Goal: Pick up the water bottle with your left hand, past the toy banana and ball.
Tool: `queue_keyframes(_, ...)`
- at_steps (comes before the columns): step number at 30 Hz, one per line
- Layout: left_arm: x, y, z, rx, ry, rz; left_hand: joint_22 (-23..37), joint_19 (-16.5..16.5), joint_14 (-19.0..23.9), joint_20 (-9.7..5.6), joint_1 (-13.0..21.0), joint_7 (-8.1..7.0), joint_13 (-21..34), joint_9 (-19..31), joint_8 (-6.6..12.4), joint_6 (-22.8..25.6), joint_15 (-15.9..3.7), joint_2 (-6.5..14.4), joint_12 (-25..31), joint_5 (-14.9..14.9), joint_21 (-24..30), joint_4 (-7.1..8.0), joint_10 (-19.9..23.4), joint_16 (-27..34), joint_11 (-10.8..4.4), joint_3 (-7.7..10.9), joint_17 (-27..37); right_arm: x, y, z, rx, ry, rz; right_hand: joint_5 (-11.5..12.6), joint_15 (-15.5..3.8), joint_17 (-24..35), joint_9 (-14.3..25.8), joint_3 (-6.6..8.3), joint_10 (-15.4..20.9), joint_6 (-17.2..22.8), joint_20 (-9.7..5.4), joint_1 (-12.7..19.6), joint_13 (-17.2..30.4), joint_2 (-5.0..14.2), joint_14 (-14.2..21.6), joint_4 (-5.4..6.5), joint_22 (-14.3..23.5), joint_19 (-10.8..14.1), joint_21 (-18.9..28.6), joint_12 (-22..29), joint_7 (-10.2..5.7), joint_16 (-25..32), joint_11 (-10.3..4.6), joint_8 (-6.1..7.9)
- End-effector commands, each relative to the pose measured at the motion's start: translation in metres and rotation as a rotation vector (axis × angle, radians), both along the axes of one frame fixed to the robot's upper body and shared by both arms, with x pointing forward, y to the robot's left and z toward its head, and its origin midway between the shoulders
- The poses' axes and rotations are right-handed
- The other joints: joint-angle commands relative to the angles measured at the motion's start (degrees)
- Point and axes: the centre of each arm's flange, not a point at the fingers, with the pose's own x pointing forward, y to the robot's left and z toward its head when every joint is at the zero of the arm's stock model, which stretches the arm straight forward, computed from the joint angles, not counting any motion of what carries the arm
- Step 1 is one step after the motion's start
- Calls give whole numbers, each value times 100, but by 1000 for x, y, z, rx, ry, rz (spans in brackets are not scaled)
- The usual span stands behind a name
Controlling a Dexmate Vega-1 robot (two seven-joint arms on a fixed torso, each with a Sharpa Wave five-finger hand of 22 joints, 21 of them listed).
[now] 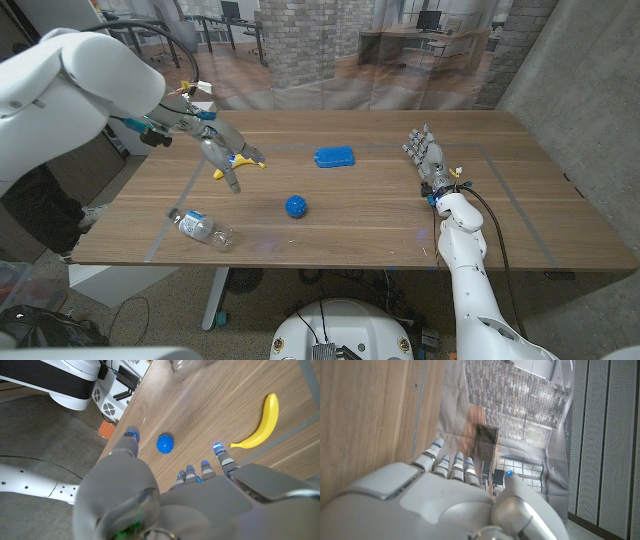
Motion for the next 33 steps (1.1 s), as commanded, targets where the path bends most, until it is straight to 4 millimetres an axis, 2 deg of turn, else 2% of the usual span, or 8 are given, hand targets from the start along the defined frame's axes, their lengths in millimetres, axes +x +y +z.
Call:
queue_keyframes(1, 1, -3, -9, 98, 57, 26, 22, -42, -110, -29, 189, -66, 42, 38, -39, -416, -17, 44, -36, -66, -32, 40, -177, -25, -116, 10, 21, -4, 4, -5, 17, -2, -10, 22, 23, 25, 18, -4, 58, 38, 3, -18, 25, -19, 34, 4, 15, 23, 27, 33, 5, 29, -21, 54)
queue_keyframes(6, 0, -6, -13, 150, 77, 35, 30, -114, -235, -41, 318, -87, 63, 50, -57, -612, 30, 128, -62, -131, -78, 51, -356, -46, -122, 29, 27, -7, 7, -8, 25, -3, -16, 23, 22, 26, 18, -7, 63, 38, 3, -25, 25, -20, 37, 8, 15, 21, 27, 34, 6, 30, -10, 52)
queue_keyframes(12, -4, -11, -17, 212, 89, 38, 41, -183, -325, 0, 431, -15, 86, 63, -51, -749, 97, 241, -62, -195, -118, 68, -481, -46, -28, 57, 33, -11, 10, -14, 35, -2, -23, 24, 21, 27, 19, -10, 67, 39, 8, -33, 25, -22, 38, 12, 15, 23, 27, 34, 11, 30, -32, 52)
queue_keyframes(16, -5, -12, -21, 250, 85, 45, 50, -223, -380, -30, 487, -21, 100, 71, -35, -800, 87, 289, -52, -237, -139, 72, -533, -46, -33, 64, 37, -14, 12, -18, 41, 1, -28, 24, 21, 28, 19, -12, 67, 40, 7, -38, 25, -22, 42, 14, 15, 25, 27, 34, 10, 32, -18, 52)
queue_keyframes(21, -7, -12, -28, 294, 70, 61, 61, -293, -453, -10, 552, 18, 120, 82, -31, -899, 128, 350, -42, -290, -171, 78, -603, -44, 34, 74, 42, -17, 15, -22, 47, 2, -33, 25, 23, 28, 19, -15, 69, 41, 8, -45, 25, -23, 41, 17, 15, 26, 27, 34, 9, 31, -10, 52)
queue_keyframes(28, -9, -12, -37, 359, 31, 93, 72, -365, -566, 8, 581, 36, 142, 94, -14, -953, 189, 385, -27, -335, -203, 94, -658, -58, 120, 61, 47, -21, 19, -23, 43, -8, -40, 26, 20, 29, 19, -19, 75, 39, 8, -52, 25, -26, 41, 21, 15, 26, 27, 35, 8, 31, -6, 50)
queue_keyframes(33, -7, -13, -47, 398, 11, 112, 81, -450, -670, 23, 531, 45, 162, 103, -11, -1011, 222, 332, -25, -361, -239, 124, -735, -63, 177, -3, 54, -22, 19, -20, 43, -17, -46, 27, 19, 29, 19, -20, 77, 41, 11, -54, 25, -27, 44, 21, 15, 27, 27, 35, 12, 31, -18, 50)
